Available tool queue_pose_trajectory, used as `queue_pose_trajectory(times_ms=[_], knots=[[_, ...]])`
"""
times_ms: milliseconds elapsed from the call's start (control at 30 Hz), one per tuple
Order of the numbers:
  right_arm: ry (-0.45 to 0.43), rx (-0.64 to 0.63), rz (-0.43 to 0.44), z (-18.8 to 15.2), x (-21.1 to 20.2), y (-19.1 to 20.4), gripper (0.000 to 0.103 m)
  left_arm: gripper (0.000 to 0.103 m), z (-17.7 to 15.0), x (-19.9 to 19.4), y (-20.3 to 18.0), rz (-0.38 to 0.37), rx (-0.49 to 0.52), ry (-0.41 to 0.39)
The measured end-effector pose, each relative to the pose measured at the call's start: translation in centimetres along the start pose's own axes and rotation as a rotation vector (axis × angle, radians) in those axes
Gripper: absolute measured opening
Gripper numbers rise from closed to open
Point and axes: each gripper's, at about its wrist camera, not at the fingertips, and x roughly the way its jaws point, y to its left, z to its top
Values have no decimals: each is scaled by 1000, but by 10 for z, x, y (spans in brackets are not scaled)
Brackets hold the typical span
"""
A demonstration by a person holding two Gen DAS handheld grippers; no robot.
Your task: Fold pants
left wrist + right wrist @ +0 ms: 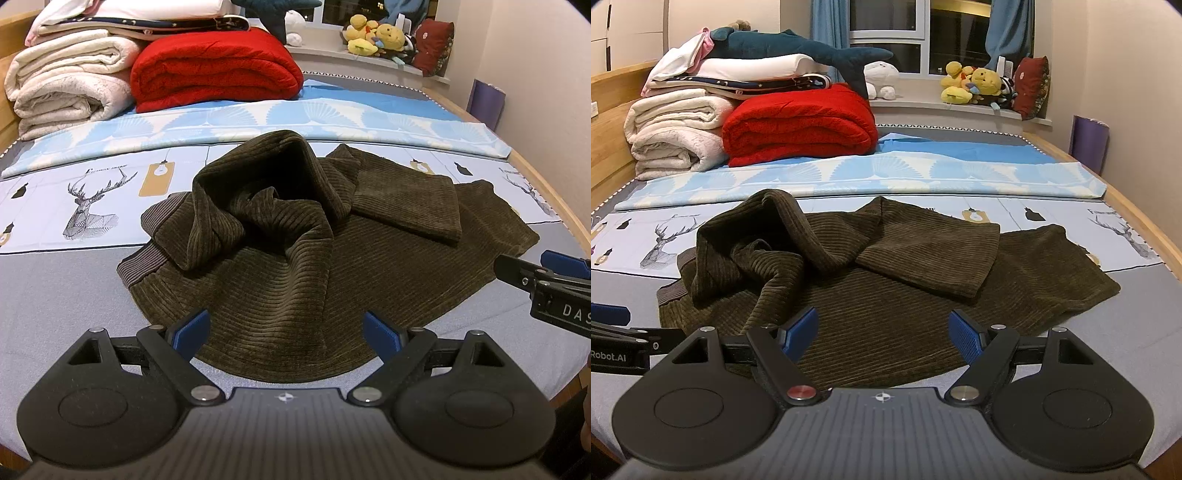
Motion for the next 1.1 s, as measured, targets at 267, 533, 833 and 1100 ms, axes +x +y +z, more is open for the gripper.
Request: queue_pose_trajectory(times_ms=[267,533,833,1100], knots=[[1,6,4,-2,12,2,79,93,0,0,1,0,1,1],[1,13,6,-5,20,-1,79,93,0,0,1,1,-1,2],[1,23,-2,-6,26,2,79,93,-1,-1,1,1,-1,2],[-15,55,10,-3,30,-5,76,75,9,-17,11,6,15,-75]])
